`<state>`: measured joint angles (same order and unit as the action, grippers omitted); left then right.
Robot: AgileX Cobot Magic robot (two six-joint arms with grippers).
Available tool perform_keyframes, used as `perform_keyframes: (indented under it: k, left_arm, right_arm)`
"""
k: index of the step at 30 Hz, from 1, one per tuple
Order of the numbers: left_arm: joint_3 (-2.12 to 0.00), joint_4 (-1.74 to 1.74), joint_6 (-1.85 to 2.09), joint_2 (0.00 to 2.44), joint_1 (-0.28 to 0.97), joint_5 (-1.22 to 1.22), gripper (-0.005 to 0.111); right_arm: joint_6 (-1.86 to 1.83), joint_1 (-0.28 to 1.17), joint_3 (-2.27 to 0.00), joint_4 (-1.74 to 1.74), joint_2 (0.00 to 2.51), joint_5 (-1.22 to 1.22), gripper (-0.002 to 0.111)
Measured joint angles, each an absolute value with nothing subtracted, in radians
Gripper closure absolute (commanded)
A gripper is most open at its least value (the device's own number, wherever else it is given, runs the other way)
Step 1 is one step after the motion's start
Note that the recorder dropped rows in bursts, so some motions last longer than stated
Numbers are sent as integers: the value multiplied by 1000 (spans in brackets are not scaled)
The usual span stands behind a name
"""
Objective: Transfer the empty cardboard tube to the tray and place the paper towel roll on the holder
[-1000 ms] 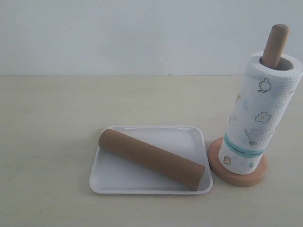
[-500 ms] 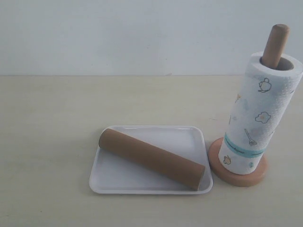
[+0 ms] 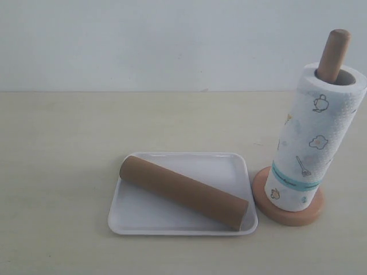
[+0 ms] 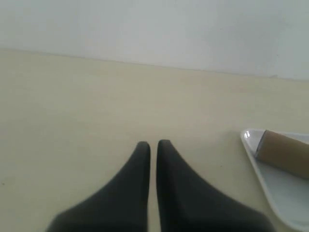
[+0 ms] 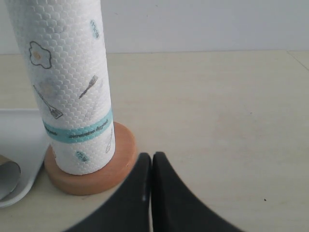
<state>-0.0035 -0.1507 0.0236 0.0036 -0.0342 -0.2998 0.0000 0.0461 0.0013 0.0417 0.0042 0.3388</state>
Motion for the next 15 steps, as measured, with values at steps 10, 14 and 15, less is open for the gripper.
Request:
perform_keyframes:
  k: [10, 14, 15]
  left_arm:
    - [-4, -151, 10, 4, -34, -300, 102]
    - [-4, -151, 10, 4, -34, -300, 102]
    - [-4, -151, 8, 4, -34, -300, 102]
  right_arm:
    - [0, 46, 1, 42, 4, 339, 108]
    - [0, 46, 1, 42, 4, 339, 108]
    - [0, 46, 1, 42, 4, 339, 108]
